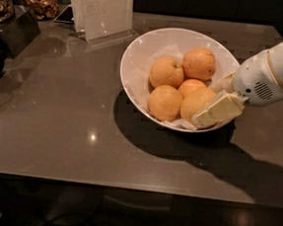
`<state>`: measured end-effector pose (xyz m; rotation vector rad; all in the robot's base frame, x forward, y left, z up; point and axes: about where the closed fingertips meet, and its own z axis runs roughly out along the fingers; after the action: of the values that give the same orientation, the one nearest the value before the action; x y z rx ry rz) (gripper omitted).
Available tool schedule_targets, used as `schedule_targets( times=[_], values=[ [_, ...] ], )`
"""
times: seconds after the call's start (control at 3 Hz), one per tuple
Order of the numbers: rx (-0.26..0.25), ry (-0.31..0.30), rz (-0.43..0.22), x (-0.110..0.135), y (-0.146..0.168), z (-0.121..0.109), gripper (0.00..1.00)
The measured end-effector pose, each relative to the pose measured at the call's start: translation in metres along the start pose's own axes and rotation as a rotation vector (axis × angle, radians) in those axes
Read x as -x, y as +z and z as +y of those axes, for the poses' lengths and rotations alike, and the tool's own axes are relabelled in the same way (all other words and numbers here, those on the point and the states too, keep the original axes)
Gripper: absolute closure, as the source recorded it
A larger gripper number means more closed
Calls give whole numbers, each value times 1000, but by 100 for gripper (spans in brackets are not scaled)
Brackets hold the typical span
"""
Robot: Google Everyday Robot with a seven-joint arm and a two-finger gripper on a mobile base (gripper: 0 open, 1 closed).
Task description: Pick orange from white bowl
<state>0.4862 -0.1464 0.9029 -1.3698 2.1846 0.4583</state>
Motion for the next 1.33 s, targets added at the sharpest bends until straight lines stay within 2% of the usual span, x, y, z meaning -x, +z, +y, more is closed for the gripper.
schedule_targets(
  times=[0.33, 1.33],
  values=[
    [4, 6, -1, 0, 4, -2, 37],
    [17, 61, 7, -11, 22, -14, 38]
  ],
)
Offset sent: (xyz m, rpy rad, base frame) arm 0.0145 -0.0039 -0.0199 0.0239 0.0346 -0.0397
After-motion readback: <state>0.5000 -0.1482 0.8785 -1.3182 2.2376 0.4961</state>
